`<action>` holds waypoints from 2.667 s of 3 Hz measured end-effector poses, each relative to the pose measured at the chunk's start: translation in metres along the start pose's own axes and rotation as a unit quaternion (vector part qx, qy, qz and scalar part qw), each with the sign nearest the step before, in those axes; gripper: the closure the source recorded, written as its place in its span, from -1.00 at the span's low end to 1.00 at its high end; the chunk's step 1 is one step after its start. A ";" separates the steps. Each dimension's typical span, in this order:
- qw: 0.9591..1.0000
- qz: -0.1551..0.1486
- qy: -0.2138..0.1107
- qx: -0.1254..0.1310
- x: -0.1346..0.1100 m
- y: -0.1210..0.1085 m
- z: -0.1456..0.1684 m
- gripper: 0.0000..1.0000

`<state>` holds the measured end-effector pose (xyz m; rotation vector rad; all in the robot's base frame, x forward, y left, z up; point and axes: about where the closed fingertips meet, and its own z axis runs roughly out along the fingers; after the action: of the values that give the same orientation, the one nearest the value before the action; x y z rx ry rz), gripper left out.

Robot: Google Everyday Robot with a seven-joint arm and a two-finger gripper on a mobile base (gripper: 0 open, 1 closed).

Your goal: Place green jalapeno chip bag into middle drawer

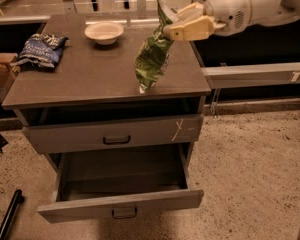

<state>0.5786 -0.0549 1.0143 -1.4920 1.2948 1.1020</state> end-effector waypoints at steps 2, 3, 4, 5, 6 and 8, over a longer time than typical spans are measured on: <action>0.971 -0.076 0.228 -0.001 0.010 0.075 -0.002 1.00; 0.952 -0.074 0.296 0.001 0.029 0.090 0.002 1.00; 0.964 -0.089 0.249 -0.019 0.041 0.080 0.021 1.00; 0.972 -0.136 0.189 -0.034 0.092 0.075 0.074 1.00; 0.969 -0.152 0.191 -0.035 0.138 0.078 0.111 1.00; 0.969 -0.136 0.202 -0.029 0.162 0.070 0.125 1.00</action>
Offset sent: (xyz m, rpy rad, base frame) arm -0.1361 -0.0625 -0.1266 -1.0863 -0.1493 -0.0076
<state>0.5108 0.0188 0.8225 -1.9435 1.2791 0.6830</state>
